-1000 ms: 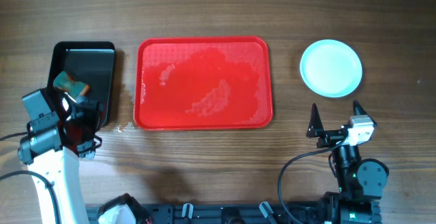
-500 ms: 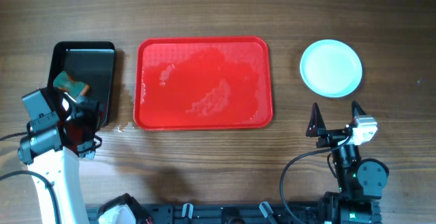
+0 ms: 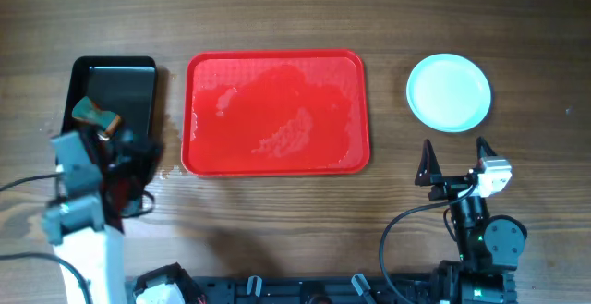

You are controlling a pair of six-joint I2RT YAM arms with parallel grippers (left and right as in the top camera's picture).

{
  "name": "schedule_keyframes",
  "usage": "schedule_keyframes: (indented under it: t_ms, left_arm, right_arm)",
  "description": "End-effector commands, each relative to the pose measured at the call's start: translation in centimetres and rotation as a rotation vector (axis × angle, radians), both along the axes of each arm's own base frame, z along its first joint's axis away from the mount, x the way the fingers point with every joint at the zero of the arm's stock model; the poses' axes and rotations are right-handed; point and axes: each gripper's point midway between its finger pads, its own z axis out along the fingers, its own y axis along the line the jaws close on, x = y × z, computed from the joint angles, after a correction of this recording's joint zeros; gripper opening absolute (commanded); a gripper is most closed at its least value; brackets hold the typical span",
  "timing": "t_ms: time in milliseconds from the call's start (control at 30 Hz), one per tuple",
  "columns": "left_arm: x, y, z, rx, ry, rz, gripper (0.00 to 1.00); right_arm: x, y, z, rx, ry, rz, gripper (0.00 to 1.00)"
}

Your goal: Clean dirty plates on tray and stack at the side

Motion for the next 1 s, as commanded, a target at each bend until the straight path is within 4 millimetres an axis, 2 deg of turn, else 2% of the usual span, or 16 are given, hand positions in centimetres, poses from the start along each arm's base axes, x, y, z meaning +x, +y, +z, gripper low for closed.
schedule_keyframes:
  t_ms: [0, 100, 267, 400, 567, 833, 933, 967]
  left_arm:
    - [0.1, -3.3, -1.1, 0.041, -0.131, -0.137, 1.00]
    - [0.9, -5.0, -2.9, 0.070, -0.322, -0.211, 1.00]
    - [1.8, -4.8, -5.2, 0.120, -0.568, -0.195, 1.00]
    - [1.5, -4.8, -5.7, 0.190, -0.617, -0.247, 1.00]
    - [1.7, -5.5, -3.6, 0.573, -0.708, -0.575, 1.00]
    - [1.6, -4.9, -0.4, 0.660, -0.824, -0.521, 1.00]
    - [1.3, -4.9, 2.1, 0.697, -0.924, -0.492, 1.00]
    - [1.3, -4.9, 2.1, 0.719, -0.921, -0.504, 1.00]
  right_arm:
    - [0.0, 0.1, 0.0, 0.016, -0.009, 0.003, 1.00]
    - [0.0, 0.1, 0.0, 0.016, -0.009, 0.003, 1.00]
    - [0.0, 0.1, 0.0, 0.016, -0.009, 0.003, 1.00]
    - [0.0, 0.1, 0.0, 0.016, -0.009, 0.002, 1.00]
    - [0.0, 0.1, 0.0, 0.016, -0.009, 0.003, 1.00]
    - [0.0, 0.1, 0.0, 0.016, -0.009, 0.003, 1.00]
    - [0.0, 0.1, 0.0, 0.016, -0.009, 0.003, 1.00]
    - [0.0, 0.1, 0.0, 0.016, -0.009, 0.002, 1.00]
